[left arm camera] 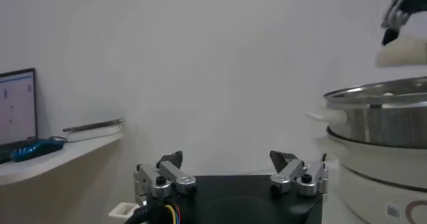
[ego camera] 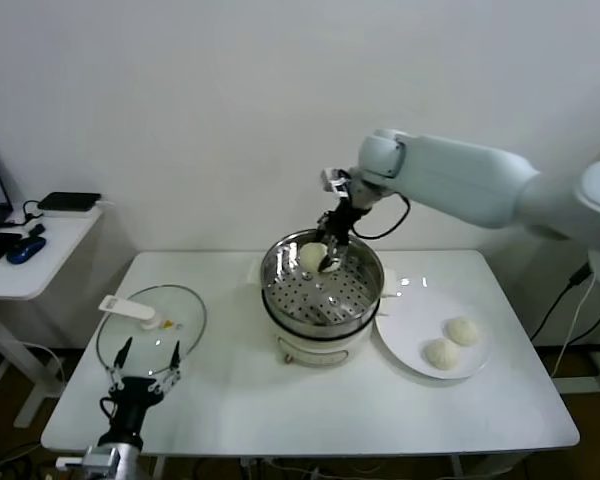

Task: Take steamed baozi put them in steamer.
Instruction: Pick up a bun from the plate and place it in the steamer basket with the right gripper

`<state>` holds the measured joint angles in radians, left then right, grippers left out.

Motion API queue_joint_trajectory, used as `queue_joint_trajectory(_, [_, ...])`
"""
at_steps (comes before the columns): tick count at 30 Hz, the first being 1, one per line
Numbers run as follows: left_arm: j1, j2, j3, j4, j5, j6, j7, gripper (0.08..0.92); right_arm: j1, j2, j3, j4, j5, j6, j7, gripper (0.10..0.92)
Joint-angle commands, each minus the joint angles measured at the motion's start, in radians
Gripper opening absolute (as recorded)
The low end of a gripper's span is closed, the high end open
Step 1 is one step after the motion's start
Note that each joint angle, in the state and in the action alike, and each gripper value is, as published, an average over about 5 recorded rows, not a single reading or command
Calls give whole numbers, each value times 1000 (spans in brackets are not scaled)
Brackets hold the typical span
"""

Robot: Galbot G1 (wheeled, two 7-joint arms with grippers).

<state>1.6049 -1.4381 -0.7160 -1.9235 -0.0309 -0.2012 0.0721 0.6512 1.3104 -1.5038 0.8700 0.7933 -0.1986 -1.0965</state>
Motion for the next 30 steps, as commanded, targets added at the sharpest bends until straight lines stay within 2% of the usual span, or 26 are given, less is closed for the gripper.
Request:
queue_joint_trajectory(1, [2, 2, -2, 11, -7, -4, -1, 823, -130, 140, 16, -191, -47, -1, 1, 670])
queue_joint_trajectory(17, [5, 1, -3, 12, -10, -6, -1, 823, -189, 189, 59, -275, -99, 9, 1, 670])
queue_joint_trajectory(30, [2, -5, 1, 14, -5, -4, 0, 823, -199, 183, 81, -258, -120, 9, 6, 670])
